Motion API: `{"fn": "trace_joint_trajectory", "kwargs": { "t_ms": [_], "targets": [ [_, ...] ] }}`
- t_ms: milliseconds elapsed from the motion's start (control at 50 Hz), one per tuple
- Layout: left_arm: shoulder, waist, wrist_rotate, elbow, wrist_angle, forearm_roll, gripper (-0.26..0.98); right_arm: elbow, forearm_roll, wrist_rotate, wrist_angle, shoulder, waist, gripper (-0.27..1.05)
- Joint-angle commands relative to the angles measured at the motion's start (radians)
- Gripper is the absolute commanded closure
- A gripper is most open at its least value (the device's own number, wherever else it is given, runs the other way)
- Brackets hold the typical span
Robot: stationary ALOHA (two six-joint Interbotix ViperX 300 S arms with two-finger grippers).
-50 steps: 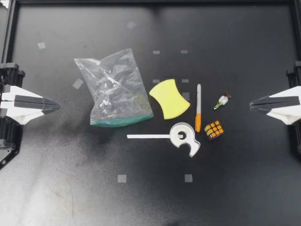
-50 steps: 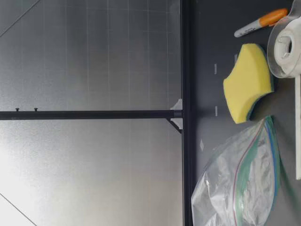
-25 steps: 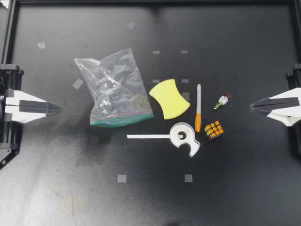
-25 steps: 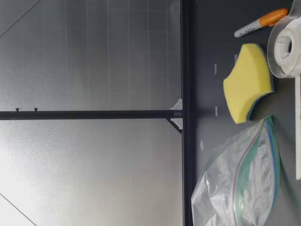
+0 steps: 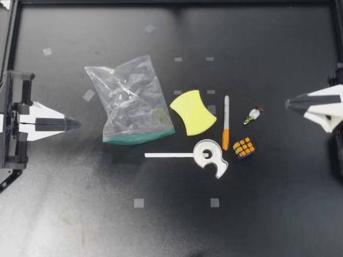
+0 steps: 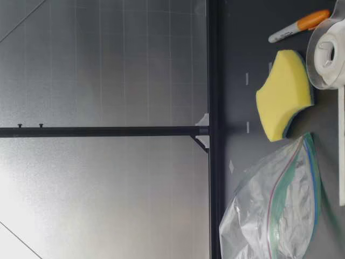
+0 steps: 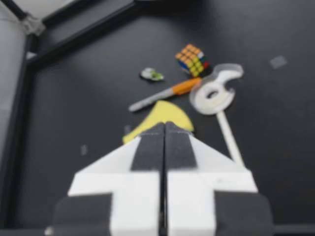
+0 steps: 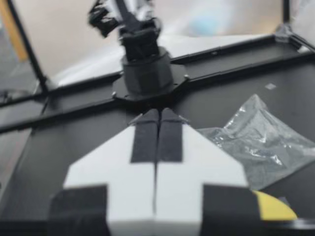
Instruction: Pick up the fork and place it on the plate.
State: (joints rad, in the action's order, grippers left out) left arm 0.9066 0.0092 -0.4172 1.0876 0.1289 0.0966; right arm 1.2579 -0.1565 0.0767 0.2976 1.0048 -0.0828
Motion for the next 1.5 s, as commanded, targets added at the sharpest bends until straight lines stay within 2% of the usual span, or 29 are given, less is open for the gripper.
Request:
{"fn": "trace_joint_trajectory", "kwargs": {
  "t_ms": [0, 100, 300, 460, 640, 760, 880, 1020, 1100, 1160, 1240, 1380, 1420, 1480],
  "targets": [
    [0.005, 0.028, -0.003, -0.032, 0.006, 0.02, 0.73, -0.028, -0.02, 0.003, 0.009, -0.002, -0.009, 0.96],
    [0.006, 0.069, -0.011, -0.02, 0.028, 0.026, 0.69, -0.028, -0.02, 0.003, 0.009, -0.008, -0.008, 0.95],
    [-0.006, 0.078, -0.012, -0.021, 0.037, 0.028, 0.69, -0.032, -0.02, -0.002, 0.009, -0.025, -0.015, 0.95],
    [0.029, 0.078, -0.029, 0.008, -0.101, 0.029, 0.68, -0.015, -0.02, 0.002, 0.006, 0.0, -0.044, 0.95],
    [0.109, 0.078, -0.031, 0.094, -0.311, 0.028, 0.68, 0.003, -0.02, 0.008, 0.002, 0.021, -0.055, 0.95],
    [0.129, 0.078, -0.023, 0.112, -0.35, 0.025, 0.68, -0.003, -0.02, 0.008, 0.003, 0.014, -0.055, 0.95],
    [0.077, 0.078, -0.017, 0.081, -0.313, 0.008, 0.68, -0.018, -0.021, 0.009, 0.002, 0.011, -0.055, 0.95],
    [-0.021, 0.078, -0.028, -0.028, -0.104, -0.017, 0.64, -0.023, -0.023, 0.011, 0.002, 0.009, -0.054, 0.95],
    [-0.034, 0.078, -0.023, -0.069, -0.005, -0.018, 0.58, -0.025, -0.026, 0.021, 0.002, 0.008, -0.055, 0.95],
    [-0.029, 0.078, -0.023, -0.075, 0.026, -0.017, 0.52, -0.029, -0.026, 0.038, 0.002, 0.008, -0.055, 0.95],
    [-0.021, 0.08, -0.017, -0.071, 0.044, -0.017, 0.38, -0.034, -0.026, 0.051, 0.002, 0.008, -0.055, 0.95],
    [-0.025, 0.08, 0.014, -0.025, -0.046, -0.051, 0.03, -0.028, -0.026, 0.055, 0.0, 0.0, -0.055, 0.95],
    [-0.031, 0.08, 0.032, 0.0, -0.089, -0.06, -0.03, -0.026, -0.026, 0.055, 0.002, -0.006, -0.055, 0.95],
    [-0.038, 0.08, 0.061, 0.032, -0.143, -0.066, -0.02, -0.029, -0.026, 0.055, 0.002, -0.014, -0.055, 0.95]
  ]
}}
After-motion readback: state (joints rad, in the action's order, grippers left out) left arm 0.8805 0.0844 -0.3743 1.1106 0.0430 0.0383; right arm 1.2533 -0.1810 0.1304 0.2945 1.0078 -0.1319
